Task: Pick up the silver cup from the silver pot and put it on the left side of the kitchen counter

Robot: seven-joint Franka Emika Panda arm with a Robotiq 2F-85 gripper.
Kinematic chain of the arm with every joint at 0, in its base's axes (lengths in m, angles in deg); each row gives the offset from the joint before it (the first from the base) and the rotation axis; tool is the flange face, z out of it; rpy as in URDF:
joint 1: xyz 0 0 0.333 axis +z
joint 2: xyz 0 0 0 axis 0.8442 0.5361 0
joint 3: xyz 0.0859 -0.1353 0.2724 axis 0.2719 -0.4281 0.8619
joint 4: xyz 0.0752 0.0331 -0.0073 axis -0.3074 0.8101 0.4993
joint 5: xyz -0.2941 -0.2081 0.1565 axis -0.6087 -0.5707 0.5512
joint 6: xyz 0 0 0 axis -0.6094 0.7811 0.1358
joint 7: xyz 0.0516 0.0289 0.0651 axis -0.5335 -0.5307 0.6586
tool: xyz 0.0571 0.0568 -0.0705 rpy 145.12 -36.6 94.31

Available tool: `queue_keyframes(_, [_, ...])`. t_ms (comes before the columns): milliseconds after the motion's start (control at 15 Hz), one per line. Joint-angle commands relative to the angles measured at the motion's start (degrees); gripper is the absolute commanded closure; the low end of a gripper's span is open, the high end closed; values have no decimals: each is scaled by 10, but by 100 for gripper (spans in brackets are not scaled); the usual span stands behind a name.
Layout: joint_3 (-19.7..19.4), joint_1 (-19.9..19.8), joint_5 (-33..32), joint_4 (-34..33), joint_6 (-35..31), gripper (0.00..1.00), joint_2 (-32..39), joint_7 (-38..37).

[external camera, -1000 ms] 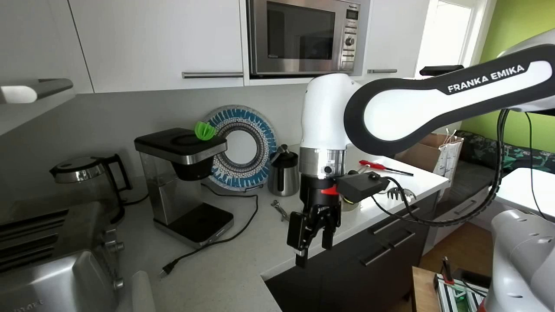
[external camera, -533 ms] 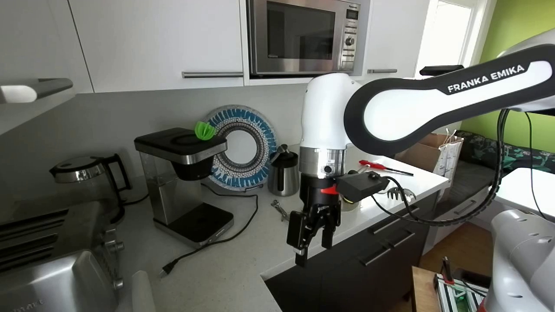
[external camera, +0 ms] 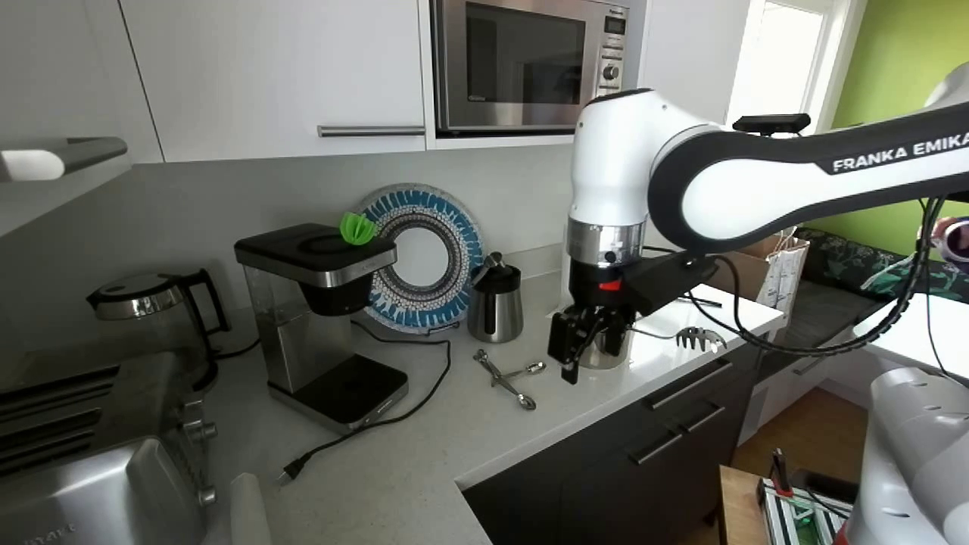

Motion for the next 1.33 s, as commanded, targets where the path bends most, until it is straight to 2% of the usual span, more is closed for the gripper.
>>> queue_keyframes(0, [4,-35,-58,56,38,0,-119,-52])
queue_keyframes(200, [-6,-68,-80,86,52,0,-191,-90])
queue_keyframes(267, [-5,-54,-65,46,47,0,-133,-60])
queue_keyframes(467, [-7,-71,-68,72,49,0,-183,-71])
queue_keyframes(533, [14,-102,-105,78,32,0,-179,-107])
queue_keyframes(800, [-25,-160,-205,116,22,0,-209,-133])
queue_keyframes(1067, [-84,-217,-303,133,-17,0,-189,-131])
queue_keyframes(1133, [-102,-224,-308,126,-16,0,-179,-124])
queue_keyframes(1200, [-86,-205,-290,119,1,0,-187,-126])
queue_keyframes(1267, [-98,-214,-298,121,-3,0,-184,-123])
